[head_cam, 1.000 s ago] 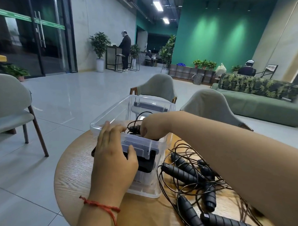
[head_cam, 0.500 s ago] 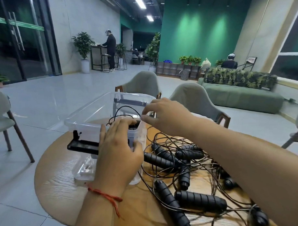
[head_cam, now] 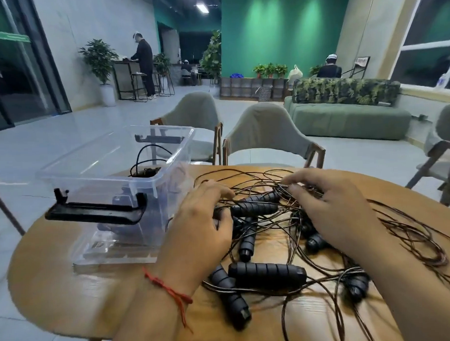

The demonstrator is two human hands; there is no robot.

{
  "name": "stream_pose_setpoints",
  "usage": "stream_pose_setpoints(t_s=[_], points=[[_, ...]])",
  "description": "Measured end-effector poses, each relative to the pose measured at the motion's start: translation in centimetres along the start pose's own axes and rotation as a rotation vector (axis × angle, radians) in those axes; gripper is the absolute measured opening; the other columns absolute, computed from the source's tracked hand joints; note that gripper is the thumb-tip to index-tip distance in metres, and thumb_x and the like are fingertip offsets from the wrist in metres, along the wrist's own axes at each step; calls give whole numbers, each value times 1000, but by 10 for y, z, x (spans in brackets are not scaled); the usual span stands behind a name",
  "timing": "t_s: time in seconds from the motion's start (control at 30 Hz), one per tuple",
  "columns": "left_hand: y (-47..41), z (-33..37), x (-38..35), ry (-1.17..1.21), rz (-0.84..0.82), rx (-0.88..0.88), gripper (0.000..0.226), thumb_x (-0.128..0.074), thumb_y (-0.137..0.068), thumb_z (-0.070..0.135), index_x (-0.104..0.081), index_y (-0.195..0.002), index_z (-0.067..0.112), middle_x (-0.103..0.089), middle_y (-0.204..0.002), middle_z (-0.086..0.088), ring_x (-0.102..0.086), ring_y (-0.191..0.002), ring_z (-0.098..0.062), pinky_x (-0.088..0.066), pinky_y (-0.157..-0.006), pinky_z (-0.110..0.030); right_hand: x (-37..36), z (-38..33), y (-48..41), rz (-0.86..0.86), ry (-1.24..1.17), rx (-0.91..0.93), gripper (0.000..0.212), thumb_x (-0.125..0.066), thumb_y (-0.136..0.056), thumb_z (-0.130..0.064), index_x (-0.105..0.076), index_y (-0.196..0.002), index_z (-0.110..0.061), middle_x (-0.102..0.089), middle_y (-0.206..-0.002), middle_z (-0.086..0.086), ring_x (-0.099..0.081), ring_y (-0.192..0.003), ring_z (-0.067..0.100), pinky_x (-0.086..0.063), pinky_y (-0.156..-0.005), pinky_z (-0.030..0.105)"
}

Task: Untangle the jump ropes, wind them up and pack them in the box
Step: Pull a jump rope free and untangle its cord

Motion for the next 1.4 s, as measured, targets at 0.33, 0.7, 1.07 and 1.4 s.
stream_pose_setpoints(t_s=[0.33, 0.7, 1.07, 1.4], points=[[8, 9, -93, -167, -392, -16, 31, -58, -103, 40, -57, -134, 40, -52, -133, 25, -42, -126, 6, -36, -111, -20, 5, 122, 33, 132, 235, -349, 36, -62, -101, -16, -66, -130, -36, -64, -133, -7, -52, -120, 17, -45, -97, 35], [9, 9, -139, -387, -531, -3, 37, -39, -102, 64, -63, -120, 43, -53, -128, 27, -38, -127, 1, -33, -115, -32, -7, 141, 33, 56, 597, -309, 33, -62, -100, -47, -65, -131, -37, -64, -130, -12, -51, -123, 19, -48, -102, 43], [12, 13, -136, -240, -412, -55, 43, -26, -101, 71, -48, -81, 39, -49, -78, 20, -48, -83, 1, -43, -93, -29, -4, 124, 30, 262, 420, -200, 30, -56, -105, -45, -65, -131, -31, -69, -121, -9, -55, -120, 18, -37, -114, 47], [-8, -12, -90, -448, -131, 64, 59, -54, -100, 40, -37, -157, 37, -40, -163, 10, -25, -157, -15, -17, -128, -56, -24, 115, 26, -14, 516, -214, 37, -61, -96, -60, -65, -128, -42, -72, -115, -17, -63, -114, 12, -40, -112, 42]])
Point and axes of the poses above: each hand's wrist, its own y-axis away from the middle knuckle, its own x-axis out of the back of the hand, z = x × y, the point moved 5 cm from there along -y, towards the middle knuckle
